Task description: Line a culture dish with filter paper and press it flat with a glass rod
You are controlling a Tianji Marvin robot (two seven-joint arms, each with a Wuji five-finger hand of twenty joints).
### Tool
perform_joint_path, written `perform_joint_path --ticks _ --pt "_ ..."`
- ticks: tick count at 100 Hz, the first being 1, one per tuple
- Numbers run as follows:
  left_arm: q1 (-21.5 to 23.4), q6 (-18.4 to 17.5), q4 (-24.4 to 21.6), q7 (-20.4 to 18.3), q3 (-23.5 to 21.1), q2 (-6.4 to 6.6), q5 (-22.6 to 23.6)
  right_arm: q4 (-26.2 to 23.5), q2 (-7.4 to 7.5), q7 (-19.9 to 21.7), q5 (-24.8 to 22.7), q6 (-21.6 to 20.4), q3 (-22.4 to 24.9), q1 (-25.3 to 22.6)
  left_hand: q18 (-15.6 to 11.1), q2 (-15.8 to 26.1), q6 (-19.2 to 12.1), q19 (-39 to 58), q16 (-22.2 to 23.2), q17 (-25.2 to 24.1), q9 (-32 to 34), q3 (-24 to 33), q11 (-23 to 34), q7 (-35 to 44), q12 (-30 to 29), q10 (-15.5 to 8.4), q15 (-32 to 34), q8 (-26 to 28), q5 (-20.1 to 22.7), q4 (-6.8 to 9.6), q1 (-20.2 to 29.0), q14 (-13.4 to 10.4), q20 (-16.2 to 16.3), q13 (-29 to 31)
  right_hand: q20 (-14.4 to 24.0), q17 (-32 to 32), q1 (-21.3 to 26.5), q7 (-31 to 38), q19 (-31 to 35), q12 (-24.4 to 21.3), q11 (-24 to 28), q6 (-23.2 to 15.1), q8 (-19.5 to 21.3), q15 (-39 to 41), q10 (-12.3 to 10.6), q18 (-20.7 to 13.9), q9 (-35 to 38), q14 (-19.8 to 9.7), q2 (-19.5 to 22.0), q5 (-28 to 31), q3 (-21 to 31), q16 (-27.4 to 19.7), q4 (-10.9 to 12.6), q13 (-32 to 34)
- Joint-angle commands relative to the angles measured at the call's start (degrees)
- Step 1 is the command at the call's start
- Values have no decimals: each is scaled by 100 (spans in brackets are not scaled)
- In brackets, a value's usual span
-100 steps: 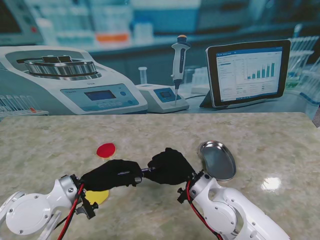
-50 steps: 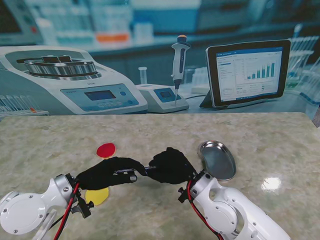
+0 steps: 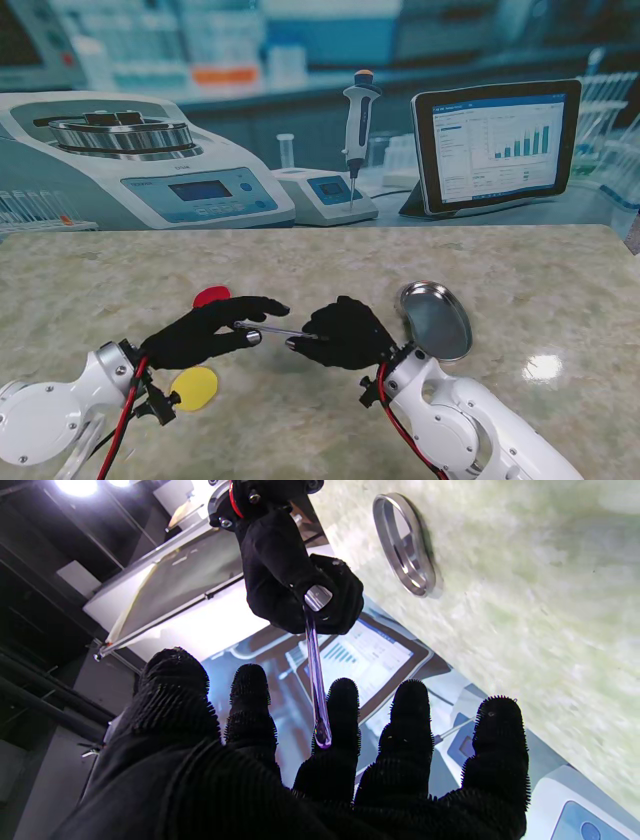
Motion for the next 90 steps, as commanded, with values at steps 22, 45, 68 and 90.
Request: perform_joint_path --ticks 22,45,68,90 --pt "38 108 -75 143 -88 -48 47 -75 1 31 -10 19 86 -142 -229 211 -125 -882 -103 -72 -255 -193 -122 -177 -80 -271 -549 -113 -264 204 -217 -282 6 -243 156 -2 -77 262 493 177 264 102 100 307 73 57 71 63 272 171 63 84 37 149" --pt "92 67 -109 472 -198 -107 321 -127 6 1 -53 10 212 -262 -335 230 -128 -1380 -108 -121 -450 -196 -195 -215 -123 -352 -656 -144 -399 207 -232 -383 56 -417 169 -4 -81 272 494 187 268 104 103 310 81 60 72 58 264 164 71 90 36 148" --pt "215 -122 -116 1015 -309 -179 1155 -226 37 41 -165 -5 499 -500 -506 282 33 -1837 -221 -235 -616 -199 -348 -329 -273 -419 -738 -210 -493 209 -250 -514 45 -652 178 36 -95 274 510 182 264 83 91 320 60 42 99 46 231 193 94 93 43 174" --pt "389 -135 -132 1640 -320 -265 2261 -377 66 107 -277 9 878 -817 -588 393 324 -2007 -259 -369 -700 -189 -346 -489 -309 -416 -750 -287 -675 212 -194 -565 30 -763 178 60 -104 272 520 176 265 75 84 330 50 40 117 42 214 205 112 89 45 195"
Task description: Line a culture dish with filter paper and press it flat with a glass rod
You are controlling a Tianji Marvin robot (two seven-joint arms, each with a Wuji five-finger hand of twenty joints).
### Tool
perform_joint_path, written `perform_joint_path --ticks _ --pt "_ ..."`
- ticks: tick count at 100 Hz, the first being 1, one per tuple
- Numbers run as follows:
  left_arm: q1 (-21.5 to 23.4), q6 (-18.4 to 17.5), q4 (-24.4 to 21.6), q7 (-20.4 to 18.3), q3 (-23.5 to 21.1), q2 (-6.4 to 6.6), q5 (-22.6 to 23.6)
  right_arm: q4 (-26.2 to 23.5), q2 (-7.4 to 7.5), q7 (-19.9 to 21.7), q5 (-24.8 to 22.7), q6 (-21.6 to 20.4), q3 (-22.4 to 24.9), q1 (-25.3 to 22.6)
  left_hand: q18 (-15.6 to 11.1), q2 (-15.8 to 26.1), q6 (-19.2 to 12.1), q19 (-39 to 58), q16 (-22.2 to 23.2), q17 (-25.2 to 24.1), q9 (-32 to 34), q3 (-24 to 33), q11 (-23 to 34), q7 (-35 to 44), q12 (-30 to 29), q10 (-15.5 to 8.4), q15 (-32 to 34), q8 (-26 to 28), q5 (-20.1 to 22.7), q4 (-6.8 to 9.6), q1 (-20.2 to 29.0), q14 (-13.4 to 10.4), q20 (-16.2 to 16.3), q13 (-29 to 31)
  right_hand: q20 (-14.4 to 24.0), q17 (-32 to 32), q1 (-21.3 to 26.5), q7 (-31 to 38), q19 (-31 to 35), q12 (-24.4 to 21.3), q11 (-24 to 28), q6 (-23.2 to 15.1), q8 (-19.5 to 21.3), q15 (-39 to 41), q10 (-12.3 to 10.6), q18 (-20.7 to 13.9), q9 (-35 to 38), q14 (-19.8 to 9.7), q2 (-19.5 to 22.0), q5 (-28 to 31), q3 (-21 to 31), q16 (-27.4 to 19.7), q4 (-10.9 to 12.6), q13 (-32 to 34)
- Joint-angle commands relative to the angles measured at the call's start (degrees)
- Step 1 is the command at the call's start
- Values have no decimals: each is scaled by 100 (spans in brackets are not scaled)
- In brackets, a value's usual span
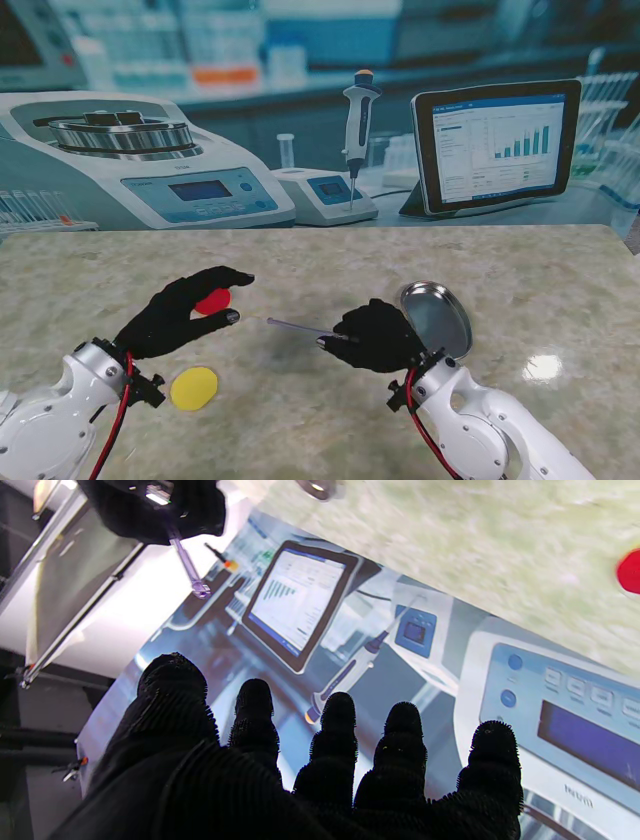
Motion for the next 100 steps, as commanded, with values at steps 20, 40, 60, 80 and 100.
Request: perform_joint_path --ticks 20,40,60,80,100 --pt "239 91 53 487 139 -76 899 -267 69 147 -121 48 519 -457 -281 292 251 -452 -134 -253 -354 -144 -69 -261 -124 -259 -147 -160 -350 213 -74 -241 -23 -328 165 42 -128 266 523 166 261 42 79 339 29 29 114 30 193 209 115 79 42 212" --pt "386 -21 201 862 298 -83 1686 -501 100 349 -273 76 1097 -809 -328 340 193 -534 -241 -287 -344 -170 -166 -457 -295 -329 -153 -288 -168 209 -51 -267 -86 -363 158 47 -146 259 526 161 254 12 79 339 14 25 106 28 206 197 99 72 33 207" --pt "465 -179 346 1100 488 -86 1966 -461 117 531 -325 23 1616 -872 -374 338 126 -560 -261 -329 -365 -169 -149 -457 -310 -341 -159 -284 -166 211 -42 -316 -107 -409 141 24 -162 248 505 154 227 -19 84 308 -29 -22 60 -3 218 163 83 59 25 165" --pt "445 -236 434 1133 619 -82 1932 -68 172 758 -449 -134 1919 -521 -394 330 102 -574 -272 -354 -380 -167 -130 -421 -307 -358 -160 -263 -178 211 -35 -324 -122 -431 117 7 -200 262 484 144 220 -67 85 285 -83 -73 38 -40 230 139 95 52 27 140" --pt "419 -332 494 1181 655 -81 1954 431 249 972 -671 -232 2044 -139 -406 327 88 -584 -283 -365 -384 -166 -124 -403 -311 -364 -162 -253 -196 211 -32 -332 -138 -442 88 13 -257 287 473 127 222 -131 72 263 -130 -129 25 -94 231 127 110 45 24 123"
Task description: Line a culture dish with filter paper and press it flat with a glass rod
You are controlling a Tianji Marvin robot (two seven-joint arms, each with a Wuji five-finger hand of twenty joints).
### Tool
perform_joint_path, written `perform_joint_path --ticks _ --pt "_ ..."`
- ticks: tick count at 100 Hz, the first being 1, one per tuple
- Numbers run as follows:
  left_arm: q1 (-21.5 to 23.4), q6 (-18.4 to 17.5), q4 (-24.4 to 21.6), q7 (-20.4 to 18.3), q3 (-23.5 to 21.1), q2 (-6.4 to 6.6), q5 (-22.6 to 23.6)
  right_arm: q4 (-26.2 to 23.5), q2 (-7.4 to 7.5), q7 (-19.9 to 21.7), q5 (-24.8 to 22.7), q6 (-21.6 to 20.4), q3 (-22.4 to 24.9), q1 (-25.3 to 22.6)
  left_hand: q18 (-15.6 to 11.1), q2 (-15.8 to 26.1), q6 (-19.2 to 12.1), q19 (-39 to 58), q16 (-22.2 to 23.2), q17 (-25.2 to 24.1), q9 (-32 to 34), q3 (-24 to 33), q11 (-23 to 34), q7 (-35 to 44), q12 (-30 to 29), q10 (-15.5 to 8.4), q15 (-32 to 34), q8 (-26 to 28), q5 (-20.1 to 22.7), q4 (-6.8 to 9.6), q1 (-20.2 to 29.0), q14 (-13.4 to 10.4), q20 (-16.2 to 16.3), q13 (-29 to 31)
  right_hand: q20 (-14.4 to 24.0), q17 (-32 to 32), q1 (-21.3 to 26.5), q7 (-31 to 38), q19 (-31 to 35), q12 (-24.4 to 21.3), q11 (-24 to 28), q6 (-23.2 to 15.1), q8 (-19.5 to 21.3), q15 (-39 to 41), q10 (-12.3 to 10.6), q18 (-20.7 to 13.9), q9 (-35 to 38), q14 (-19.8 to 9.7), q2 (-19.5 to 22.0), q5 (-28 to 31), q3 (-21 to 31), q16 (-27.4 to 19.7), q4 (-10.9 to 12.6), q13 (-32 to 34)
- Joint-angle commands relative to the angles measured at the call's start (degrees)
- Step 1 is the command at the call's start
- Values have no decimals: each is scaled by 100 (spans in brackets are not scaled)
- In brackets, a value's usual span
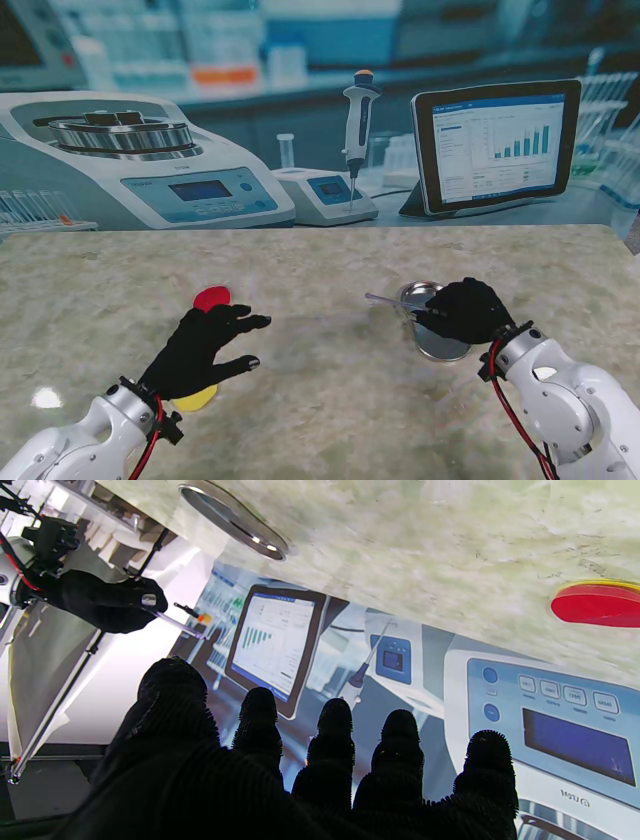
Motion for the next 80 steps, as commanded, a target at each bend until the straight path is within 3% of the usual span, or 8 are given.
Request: perform_joint_path --ticks 1,41,80 --pt "15 -52 29 14 12 -13 10 141 63 55 -86 23 51 70 -175 216 -136 -303 -68 -138 -157 -125 -56 -106 -97 -228 -94 -58 -31 211 -28 -182 -136 -209 86 2 -152 288 430 126 222 -68 71 257 -114 -109 23 -83 232 127 112 44 25 123" --pt "-36 -182 203 112 1 -24 -14 950 221 386 -680 -27 98 500 -187 221 -155 -330 -88 -146 -163 -126 -69 -101 -106 -243 -99 -57 -62 210 -35 -198 -181 -229 16 55 -240 330 444 89 238 -168 43 253 -200 -194 32 -176 243 121 149 25 26 141" --pt "-41 -177 265 139 8 -28 -27 1384 294 557 -936 144 152 522 -191 219 -184 -343 -98 -139 -159 -126 -66 -81 -105 -251 -97 -49 -76 211 -37 -191 -224 -233 -28 58 -287 352 452 69 246 -210 20 254 -237 -213 20 -204 256 102 158 11 21 142"
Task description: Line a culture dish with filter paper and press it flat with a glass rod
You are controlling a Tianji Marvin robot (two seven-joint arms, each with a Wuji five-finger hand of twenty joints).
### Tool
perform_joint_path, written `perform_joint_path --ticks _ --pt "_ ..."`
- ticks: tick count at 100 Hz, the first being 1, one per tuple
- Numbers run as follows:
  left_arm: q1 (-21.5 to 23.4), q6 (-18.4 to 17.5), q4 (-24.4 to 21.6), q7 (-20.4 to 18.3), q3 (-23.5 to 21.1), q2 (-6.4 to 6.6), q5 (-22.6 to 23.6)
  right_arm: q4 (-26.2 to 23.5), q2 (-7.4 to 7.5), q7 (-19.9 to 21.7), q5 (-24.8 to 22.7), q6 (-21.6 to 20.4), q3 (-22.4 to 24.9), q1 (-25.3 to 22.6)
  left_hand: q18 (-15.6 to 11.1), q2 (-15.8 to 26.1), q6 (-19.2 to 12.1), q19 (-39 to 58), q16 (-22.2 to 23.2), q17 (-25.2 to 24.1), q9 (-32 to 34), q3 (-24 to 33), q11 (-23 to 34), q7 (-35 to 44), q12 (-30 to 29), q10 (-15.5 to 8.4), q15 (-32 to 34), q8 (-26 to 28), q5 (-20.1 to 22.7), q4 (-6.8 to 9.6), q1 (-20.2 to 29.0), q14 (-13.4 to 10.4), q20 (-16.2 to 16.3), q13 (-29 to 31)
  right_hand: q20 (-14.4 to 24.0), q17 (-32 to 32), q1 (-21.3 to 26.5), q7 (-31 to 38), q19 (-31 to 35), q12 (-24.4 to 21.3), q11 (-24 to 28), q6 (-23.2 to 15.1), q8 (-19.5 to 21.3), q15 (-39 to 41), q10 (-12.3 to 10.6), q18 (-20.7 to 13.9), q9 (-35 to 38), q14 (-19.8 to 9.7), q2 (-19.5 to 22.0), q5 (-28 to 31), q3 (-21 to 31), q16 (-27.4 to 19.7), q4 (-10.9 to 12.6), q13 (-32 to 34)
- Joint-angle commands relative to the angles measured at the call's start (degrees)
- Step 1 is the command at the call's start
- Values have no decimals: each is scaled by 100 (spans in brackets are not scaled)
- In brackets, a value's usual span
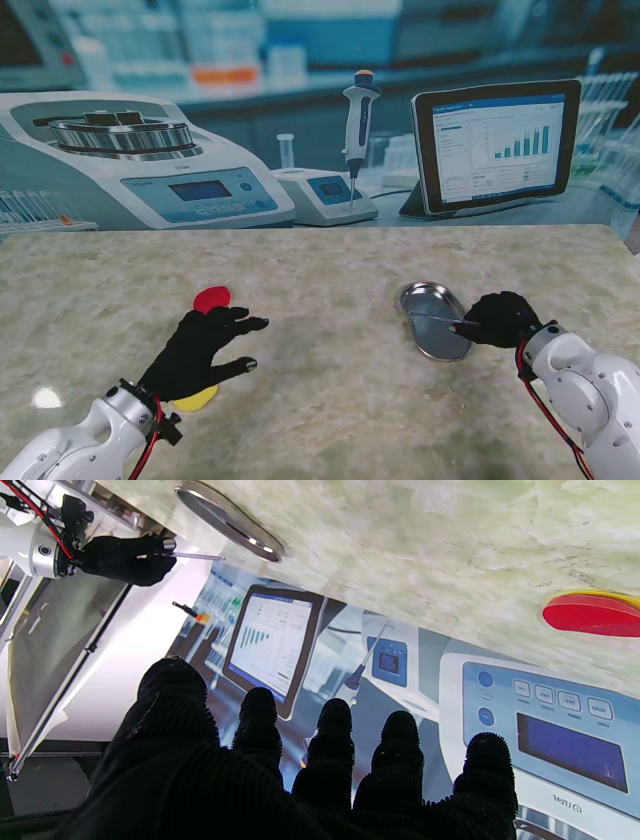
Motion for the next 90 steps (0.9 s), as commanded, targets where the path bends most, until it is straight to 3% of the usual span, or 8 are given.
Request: perform_joint_path --ticks 1,51,90 --pt "24 -5 3 12 5 -12 -2 125 34 64 -36 48 8 -50 -162 221 -182 -281 -82 -95 -159 -125 -66 -80 -97 -240 -89 -49 -76 211 -38 -190 -160 -185 -20 31 -158 333 452 69 245 -75 24 254 -107 -106 19 -71 258 100 105 11 21 142" --pt "42 4 5 48 1 -16 25 442 90 125 -276 115 175 -139 -165 223 -204 -287 -91 -92 -155 -125 -61 -57 -97 -244 -92 -40 -88 211 -38 -194 -197 -191 -71 8 -185 355 435 45 231 -168 12 217 -154 -169 -51 -114 297 23 64 -4 16 94" --pt "49 6 0 71 -2 -18 61 772 139 27 -450 25 33 -9 -169 222 -205 -277 -95 -91 -149 -126 -45 -38 -87 -245 -90 -32 -91 211 -39 -199 -205 -186 -116 13 -260 362 411 17 203 -278 -17 170 -224 -248 -80 -184 250 -45 59 -15 27 55"
